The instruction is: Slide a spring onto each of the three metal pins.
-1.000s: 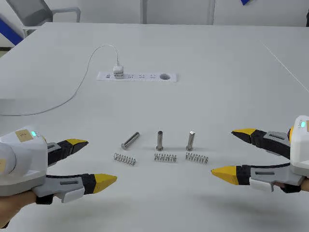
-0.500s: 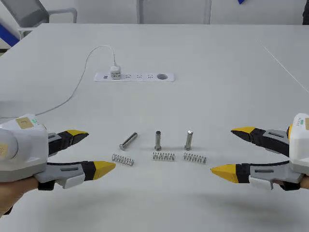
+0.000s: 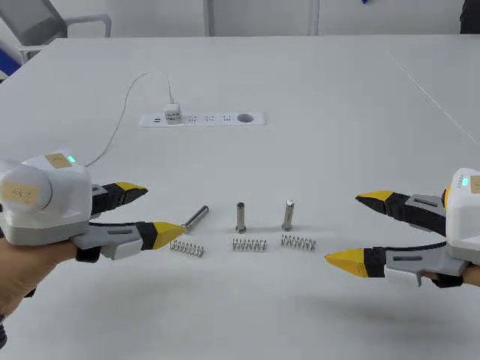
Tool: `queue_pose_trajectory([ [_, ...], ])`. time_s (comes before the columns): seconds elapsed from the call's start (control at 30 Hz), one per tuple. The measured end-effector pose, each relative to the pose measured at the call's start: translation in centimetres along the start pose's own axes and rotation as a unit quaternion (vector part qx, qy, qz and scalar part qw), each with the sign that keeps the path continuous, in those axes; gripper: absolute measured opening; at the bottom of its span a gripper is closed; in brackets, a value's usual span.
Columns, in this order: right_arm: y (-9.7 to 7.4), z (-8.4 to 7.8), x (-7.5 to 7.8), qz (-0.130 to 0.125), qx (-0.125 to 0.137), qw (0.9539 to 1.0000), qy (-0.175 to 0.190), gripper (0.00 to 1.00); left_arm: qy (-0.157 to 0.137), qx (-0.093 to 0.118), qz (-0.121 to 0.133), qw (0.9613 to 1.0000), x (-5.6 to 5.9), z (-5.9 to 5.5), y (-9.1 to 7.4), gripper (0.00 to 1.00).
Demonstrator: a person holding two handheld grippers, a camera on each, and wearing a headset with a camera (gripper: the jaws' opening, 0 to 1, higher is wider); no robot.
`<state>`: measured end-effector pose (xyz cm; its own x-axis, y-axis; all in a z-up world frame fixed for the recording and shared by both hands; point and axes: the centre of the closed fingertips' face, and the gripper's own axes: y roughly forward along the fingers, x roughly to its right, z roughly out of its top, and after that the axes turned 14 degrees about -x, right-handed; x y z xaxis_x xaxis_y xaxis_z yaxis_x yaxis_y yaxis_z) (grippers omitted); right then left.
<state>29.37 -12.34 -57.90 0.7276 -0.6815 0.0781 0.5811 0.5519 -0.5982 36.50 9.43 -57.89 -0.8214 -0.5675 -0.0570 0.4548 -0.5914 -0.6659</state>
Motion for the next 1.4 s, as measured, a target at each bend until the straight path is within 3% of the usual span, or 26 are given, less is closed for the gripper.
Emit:
queue_pose_trajectory([
  [0.5,0.0,0.1,0.1,0.001,0.002,1.0000,0.000,0.69,0.010,-0.055,-0.005,0.9984,-0.9,1.0,3.8,0.47],
  [0.73,0.0,0.0,0.2,-0.001,0.001,1.0000,0.002,0.69,0.034,-0.075,-0.002,0.9966,-0.7,1.4,5.1,0.38],
  [1.1,-0.1,-0.3,0.4,-0.005,-0.003,1.0000,0.005,0.69,0.017,-0.116,0.000,0.9931,-0.9,0.9,7.4,0.32],
  [1.27,0.0,-0.3,0.4,-0.004,-0.005,1.0000,0.003,0.69,0.022,-0.139,0.004,0.9901,-1.1,0.5,8.0,0.25],
  [1.4,0.0,-0.4,0.4,-0.005,-0.006,1.0000,0.001,0.69,0.017,-0.146,0.004,0.9891,-1.0,0.4,8.4,0.23],
])
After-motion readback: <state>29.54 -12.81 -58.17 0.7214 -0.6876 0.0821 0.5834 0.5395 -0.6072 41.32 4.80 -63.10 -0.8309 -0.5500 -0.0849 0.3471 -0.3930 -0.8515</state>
